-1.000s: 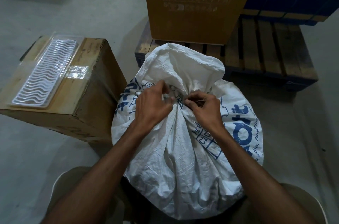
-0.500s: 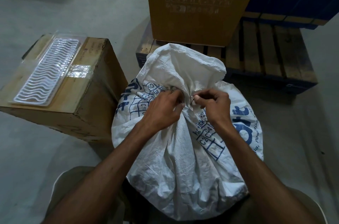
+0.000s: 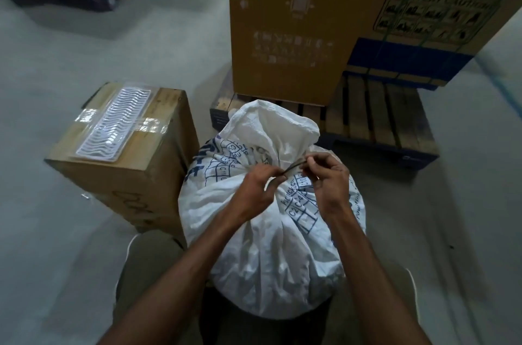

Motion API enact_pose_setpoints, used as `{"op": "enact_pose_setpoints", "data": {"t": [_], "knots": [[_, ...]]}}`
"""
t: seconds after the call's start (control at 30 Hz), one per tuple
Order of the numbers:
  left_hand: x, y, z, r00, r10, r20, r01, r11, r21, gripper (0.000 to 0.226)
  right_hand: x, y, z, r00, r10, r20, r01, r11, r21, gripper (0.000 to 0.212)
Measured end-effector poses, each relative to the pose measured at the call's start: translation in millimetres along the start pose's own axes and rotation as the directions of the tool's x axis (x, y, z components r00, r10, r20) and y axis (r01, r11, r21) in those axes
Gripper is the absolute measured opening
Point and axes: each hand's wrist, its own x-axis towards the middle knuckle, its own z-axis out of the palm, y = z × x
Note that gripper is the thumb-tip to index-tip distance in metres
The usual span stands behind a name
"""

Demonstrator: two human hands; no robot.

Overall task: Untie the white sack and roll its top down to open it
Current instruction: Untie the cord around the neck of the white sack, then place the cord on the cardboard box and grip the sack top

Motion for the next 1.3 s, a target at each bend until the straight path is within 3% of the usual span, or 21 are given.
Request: {"op": "enact_pose_setpoints", "data": {"t": [0.17, 0.27, 0.37, 0.5, 0.67, 0.83, 1.07, 1.17, 1.3], "knots": [[-36, 21, -50, 0.997, -0.068, -0.036, 0.069, 0.997, 0.021, 0.014, -28, -18, 18, 1.0, 0.017, -0.006, -0.018, 0.996, -0.091, 0.014], [-54, 37, -86, 0.992, -0.111, -0.058, 0.113, 0.993, 0.044, 0.014, -51, -16, 44, 0.983, 0.128, 0.132, -0.102, 0.976, -0.192, 0.027], [-72, 51, -117, 0.986, -0.134, -0.099, 0.144, 0.985, 0.094, 0.015, -81, -2, 77, 0.957, 0.146, 0.249, -0.07, 0.954, -0.291, 0.022], [-96, 46, -154, 0.952, -0.234, -0.195, 0.259, 0.959, 0.113, 0.018, -106, 10, 120, 0.971, 0.058, 0.23, -0.005, 0.974, -0.225, 0.018], [-113, 24, -205, 0.921, -0.241, -0.306, 0.294, 0.945, 0.141, 0.016, -104, 18, 184, 0.939, 0.061, 0.338, 0.012, 0.978, -0.21, 0.008], [-99, -21, -246, 0.823, -0.385, -0.417, 0.432, 0.902, 0.021, 0.019, -72, 49, 252, 0.915, 0.163, 0.37, -0.078, 0.969, -0.234, 0.017], [-46, -123, -288, 0.683, -0.491, -0.541, 0.623, 0.778, 0.08, 0.02, -7, 108, 329, 0.901, 0.238, 0.363, -0.146, 0.954, -0.262, 0.019], [-22, -156, -300, 0.602, -0.524, -0.603, 0.683, 0.729, 0.048, 0.022, 26, 130, 354, 0.913, 0.207, 0.352, -0.079, 0.935, -0.346, 0.014], [8, -179, -303, 0.595, -0.478, -0.646, 0.695, 0.709, 0.116, 0.019, 53, 143, 378, 0.946, 0.079, 0.313, 0.093, 0.862, -0.498, 0.011]]}}
